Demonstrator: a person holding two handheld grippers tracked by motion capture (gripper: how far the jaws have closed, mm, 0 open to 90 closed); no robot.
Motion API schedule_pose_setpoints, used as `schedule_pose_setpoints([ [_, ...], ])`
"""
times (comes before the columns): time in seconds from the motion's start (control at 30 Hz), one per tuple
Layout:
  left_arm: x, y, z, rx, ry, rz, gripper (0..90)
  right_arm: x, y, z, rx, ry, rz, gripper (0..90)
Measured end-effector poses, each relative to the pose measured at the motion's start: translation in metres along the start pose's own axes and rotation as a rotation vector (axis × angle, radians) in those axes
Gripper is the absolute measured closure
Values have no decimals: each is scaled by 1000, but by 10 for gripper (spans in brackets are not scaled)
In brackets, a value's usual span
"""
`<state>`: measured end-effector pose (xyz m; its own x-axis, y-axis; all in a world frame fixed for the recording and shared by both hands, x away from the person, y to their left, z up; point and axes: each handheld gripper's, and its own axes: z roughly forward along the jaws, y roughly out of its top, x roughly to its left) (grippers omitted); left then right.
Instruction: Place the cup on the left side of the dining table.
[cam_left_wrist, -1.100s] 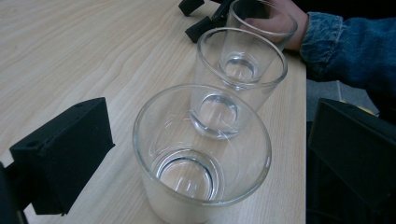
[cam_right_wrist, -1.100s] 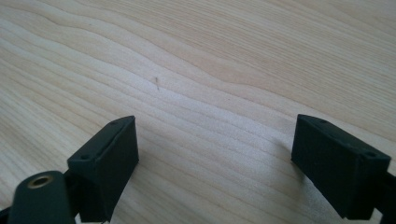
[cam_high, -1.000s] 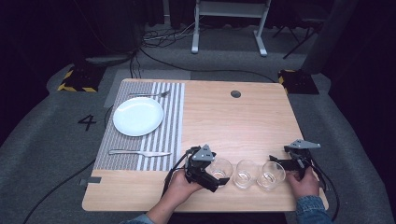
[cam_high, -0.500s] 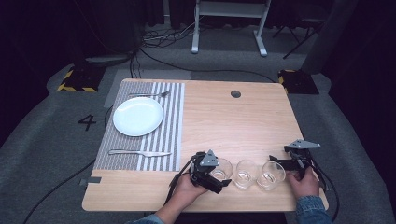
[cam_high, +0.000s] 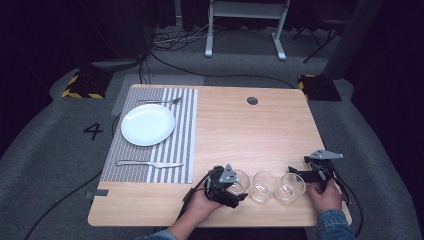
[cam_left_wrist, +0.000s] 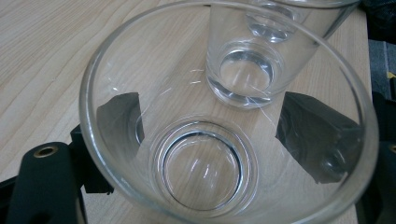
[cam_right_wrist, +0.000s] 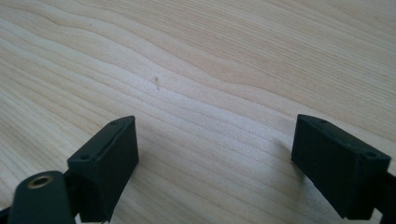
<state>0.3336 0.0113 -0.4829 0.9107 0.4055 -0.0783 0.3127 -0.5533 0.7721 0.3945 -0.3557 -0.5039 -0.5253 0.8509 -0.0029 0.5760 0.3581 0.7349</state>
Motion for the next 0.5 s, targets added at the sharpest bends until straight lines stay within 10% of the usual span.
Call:
schedule_pose_setpoints([
  [0.5,8,13,-30,-17,-33,-56,201,-1,-1,0,0,12,-11,147],
])
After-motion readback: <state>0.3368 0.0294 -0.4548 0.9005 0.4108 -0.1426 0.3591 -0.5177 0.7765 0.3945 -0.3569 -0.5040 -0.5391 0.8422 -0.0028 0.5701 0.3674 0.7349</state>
